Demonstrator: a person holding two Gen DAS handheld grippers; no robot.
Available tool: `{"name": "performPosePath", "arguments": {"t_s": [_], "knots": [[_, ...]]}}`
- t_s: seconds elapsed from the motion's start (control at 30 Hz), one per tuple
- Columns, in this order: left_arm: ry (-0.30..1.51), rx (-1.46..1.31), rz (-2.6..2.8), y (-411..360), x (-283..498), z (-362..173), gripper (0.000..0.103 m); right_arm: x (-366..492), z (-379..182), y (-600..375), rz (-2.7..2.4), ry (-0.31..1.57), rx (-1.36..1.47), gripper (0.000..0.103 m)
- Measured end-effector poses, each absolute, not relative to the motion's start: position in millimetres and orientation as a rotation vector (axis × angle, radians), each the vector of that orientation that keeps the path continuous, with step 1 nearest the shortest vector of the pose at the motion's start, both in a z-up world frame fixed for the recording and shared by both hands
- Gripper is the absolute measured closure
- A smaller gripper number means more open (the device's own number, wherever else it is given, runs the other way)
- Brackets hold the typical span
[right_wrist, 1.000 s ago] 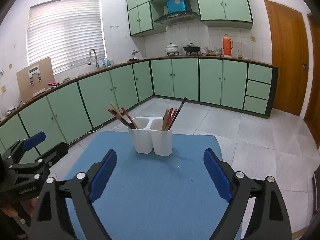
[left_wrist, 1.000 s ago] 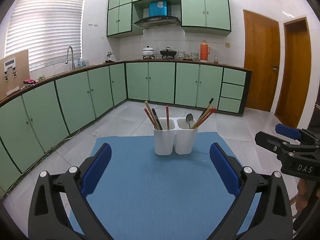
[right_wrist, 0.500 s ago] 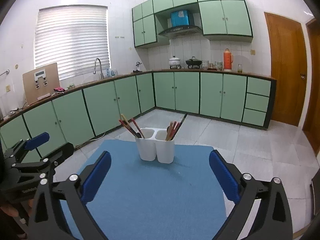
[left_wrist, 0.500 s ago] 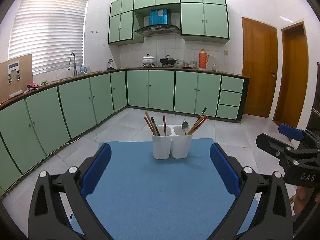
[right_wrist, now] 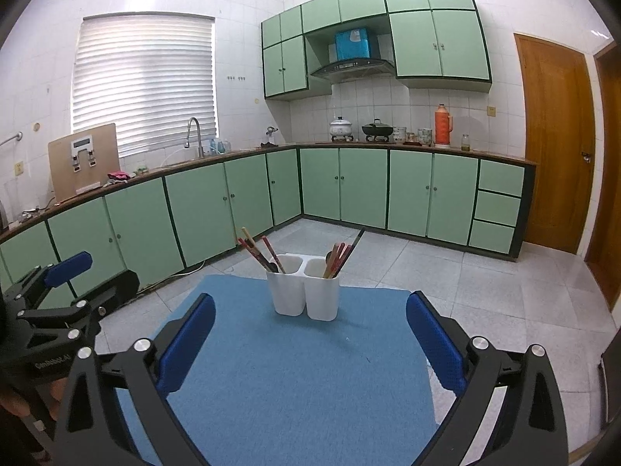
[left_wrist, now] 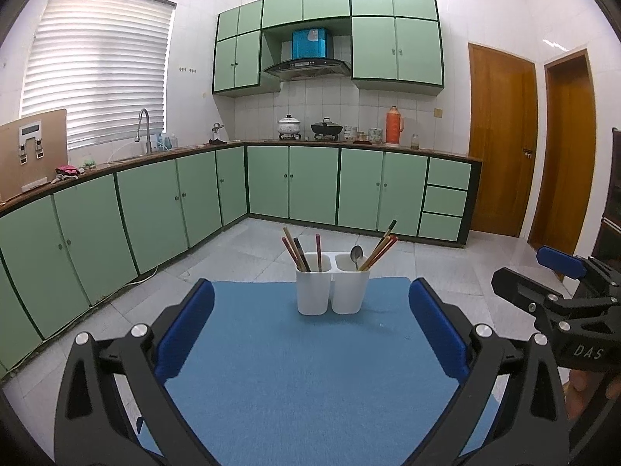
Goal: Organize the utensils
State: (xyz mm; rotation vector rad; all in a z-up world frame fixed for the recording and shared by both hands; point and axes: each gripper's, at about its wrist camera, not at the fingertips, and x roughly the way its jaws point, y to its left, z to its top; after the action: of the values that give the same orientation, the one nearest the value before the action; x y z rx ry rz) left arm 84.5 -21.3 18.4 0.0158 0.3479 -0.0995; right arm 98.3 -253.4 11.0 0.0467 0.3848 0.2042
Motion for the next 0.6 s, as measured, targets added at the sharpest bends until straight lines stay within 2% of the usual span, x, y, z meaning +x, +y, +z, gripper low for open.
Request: {"name": "performPosePath", "arguments": {"t_s": [0.6], "knots": [[0.343,0.013,-0.09,-18.0,81.7,20.1,0.006,96.8,14.4,-251.0,0.207,0.379,0.041,0.006]]}}
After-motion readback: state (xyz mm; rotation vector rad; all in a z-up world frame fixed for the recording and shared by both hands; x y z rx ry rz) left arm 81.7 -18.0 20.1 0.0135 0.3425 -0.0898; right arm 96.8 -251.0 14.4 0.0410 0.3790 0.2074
